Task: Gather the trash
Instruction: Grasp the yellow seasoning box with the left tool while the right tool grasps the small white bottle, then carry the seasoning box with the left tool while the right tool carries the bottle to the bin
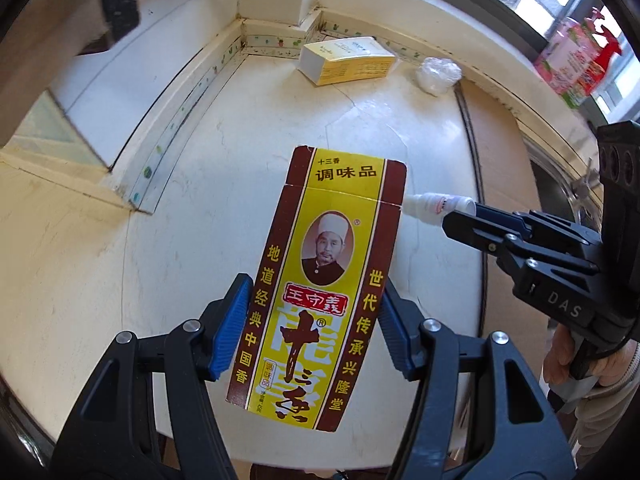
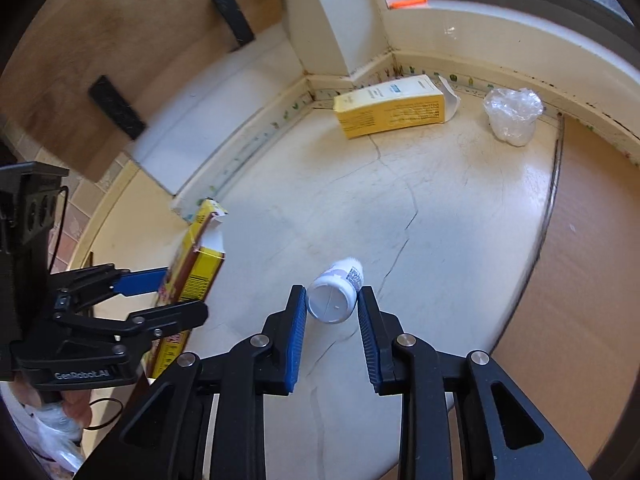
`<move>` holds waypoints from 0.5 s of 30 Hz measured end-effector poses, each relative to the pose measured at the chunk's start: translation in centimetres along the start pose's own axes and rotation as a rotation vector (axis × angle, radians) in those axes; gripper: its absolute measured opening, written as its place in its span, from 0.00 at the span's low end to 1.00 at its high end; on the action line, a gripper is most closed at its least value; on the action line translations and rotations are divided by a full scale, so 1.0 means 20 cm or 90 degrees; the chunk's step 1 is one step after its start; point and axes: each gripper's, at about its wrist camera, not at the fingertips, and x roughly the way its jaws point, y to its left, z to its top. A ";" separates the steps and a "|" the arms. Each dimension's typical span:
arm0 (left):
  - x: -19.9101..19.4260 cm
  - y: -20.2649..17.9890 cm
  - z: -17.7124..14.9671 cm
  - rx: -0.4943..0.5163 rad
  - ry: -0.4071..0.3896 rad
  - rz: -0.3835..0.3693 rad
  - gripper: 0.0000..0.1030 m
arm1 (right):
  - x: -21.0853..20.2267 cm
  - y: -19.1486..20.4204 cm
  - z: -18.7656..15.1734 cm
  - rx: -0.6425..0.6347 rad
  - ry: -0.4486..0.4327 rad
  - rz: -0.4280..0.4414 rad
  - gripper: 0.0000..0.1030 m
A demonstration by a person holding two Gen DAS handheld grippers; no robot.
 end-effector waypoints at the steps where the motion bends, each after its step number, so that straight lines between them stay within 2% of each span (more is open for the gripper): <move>1: -0.04 0.00 -0.04 0.007 -0.004 -0.005 0.56 | -0.04 0.05 -0.04 0.006 -0.009 -0.002 0.24; 5: -0.16 0.03 -0.23 0.031 -0.013 -0.029 0.56 | -0.17 0.24 -0.22 0.025 -0.035 -0.010 0.24; 15: -0.40 0.23 -0.80 0.051 -0.002 -0.068 0.56 | -0.46 0.84 -0.89 0.061 -0.069 -0.039 0.24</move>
